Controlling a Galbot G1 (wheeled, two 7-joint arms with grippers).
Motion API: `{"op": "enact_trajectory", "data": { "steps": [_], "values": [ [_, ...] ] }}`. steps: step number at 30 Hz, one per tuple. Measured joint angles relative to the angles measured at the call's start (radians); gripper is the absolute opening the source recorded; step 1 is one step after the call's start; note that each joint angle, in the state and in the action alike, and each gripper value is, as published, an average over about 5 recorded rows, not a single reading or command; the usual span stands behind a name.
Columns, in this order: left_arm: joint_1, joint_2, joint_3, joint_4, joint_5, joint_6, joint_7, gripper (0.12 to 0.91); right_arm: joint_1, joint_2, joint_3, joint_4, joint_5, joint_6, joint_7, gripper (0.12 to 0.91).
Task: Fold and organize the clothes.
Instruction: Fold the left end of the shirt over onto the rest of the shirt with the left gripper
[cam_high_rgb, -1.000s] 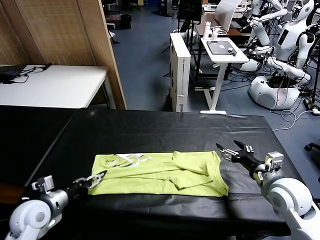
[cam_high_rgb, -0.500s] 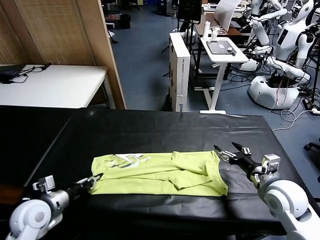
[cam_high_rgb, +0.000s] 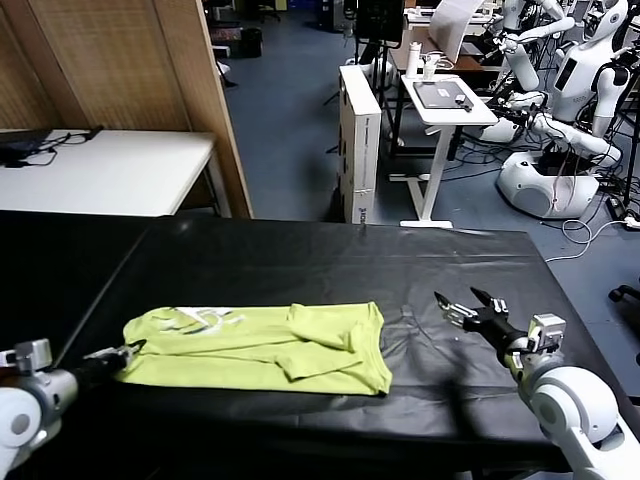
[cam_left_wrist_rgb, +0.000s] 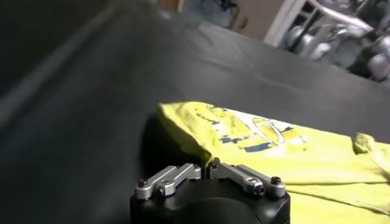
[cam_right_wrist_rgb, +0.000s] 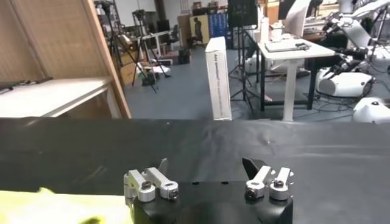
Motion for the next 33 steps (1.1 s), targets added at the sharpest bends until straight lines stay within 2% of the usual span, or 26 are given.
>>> {"op": "enact_trajectory", "data": {
  "steps": [3,6,13,20,26,33],
  "values": [
    [-0.034,-0.047,0.072,-0.062,-0.006,0.0,-0.026,0.18,-0.041,0.013,0.023,0.011,-0.034,0.011,-0.006,0.907],
    [-0.072,-0.091,0.158,-0.103,-0.005,0.0,-0.037,0.18,-0.081,0.026,0.042,0.02,-0.06,0.013,-0.007,0.907],
    [-0.159,-0.161,0.339,-0.112,-0.006,-0.001,-0.04,0.18,-0.157,0.056,0.072,0.038,-0.107,0.018,-0.011,0.907],
    [-0.259,-0.199,0.495,-0.069,-0.005,-0.001,-0.032,0.18,-0.207,0.079,0.094,0.052,-0.132,0.02,-0.016,0.907],
    [-0.331,-0.215,0.59,-0.021,-0.01,-0.001,-0.029,0.18,-0.223,0.091,0.098,0.053,-0.147,0.02,-0.016,0.907],
    [-0.374,-0.233,0.658,0.004,-0.007,-0.001,-0.031,0.18,-0.223,0.104,0.088,0.045,-0.162,0.019,-0.018,0.907]
  ]
}}
